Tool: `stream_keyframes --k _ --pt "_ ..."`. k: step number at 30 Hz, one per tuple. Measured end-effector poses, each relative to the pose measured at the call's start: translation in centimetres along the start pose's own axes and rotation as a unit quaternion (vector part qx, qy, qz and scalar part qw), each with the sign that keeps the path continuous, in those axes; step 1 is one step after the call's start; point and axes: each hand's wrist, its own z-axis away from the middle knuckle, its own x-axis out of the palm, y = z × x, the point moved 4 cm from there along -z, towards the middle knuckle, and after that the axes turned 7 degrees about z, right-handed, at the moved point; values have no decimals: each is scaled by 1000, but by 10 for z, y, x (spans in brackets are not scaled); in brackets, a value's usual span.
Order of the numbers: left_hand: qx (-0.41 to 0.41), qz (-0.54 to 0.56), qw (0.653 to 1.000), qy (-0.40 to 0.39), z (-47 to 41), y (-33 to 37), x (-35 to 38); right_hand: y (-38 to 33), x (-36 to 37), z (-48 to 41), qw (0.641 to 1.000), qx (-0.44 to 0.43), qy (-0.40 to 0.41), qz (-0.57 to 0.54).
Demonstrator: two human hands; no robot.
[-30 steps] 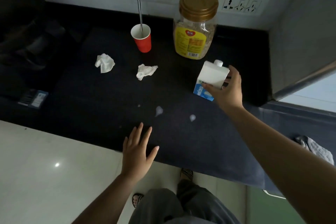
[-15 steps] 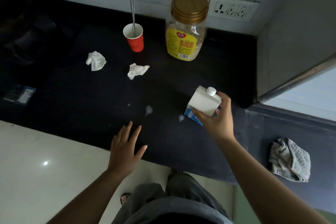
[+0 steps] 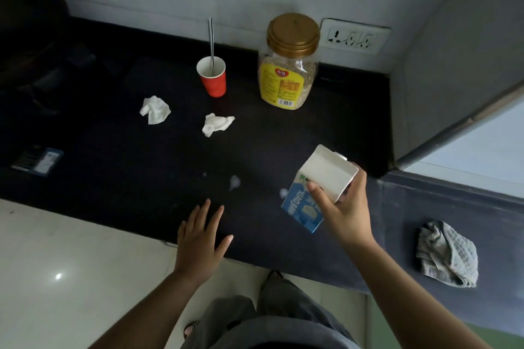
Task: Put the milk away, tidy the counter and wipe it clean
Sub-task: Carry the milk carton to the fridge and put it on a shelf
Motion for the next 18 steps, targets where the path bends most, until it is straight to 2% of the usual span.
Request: stream_keyframes --k 6,9,14,18 --pt "13 49 999 -1 4 -6 -17 -26 36 38 998 -12 -58 35" --pt "-12 108 993 36 25 -25 -37 -41 67 56 993 -31 -101 61" --pt "-80 206 970 99 106 -108 -67 -76 146 94 976 -71 -188 87" --pt "-195 217 945 146 209 -198 -65 -106 233 148 945 -106 -289 107"
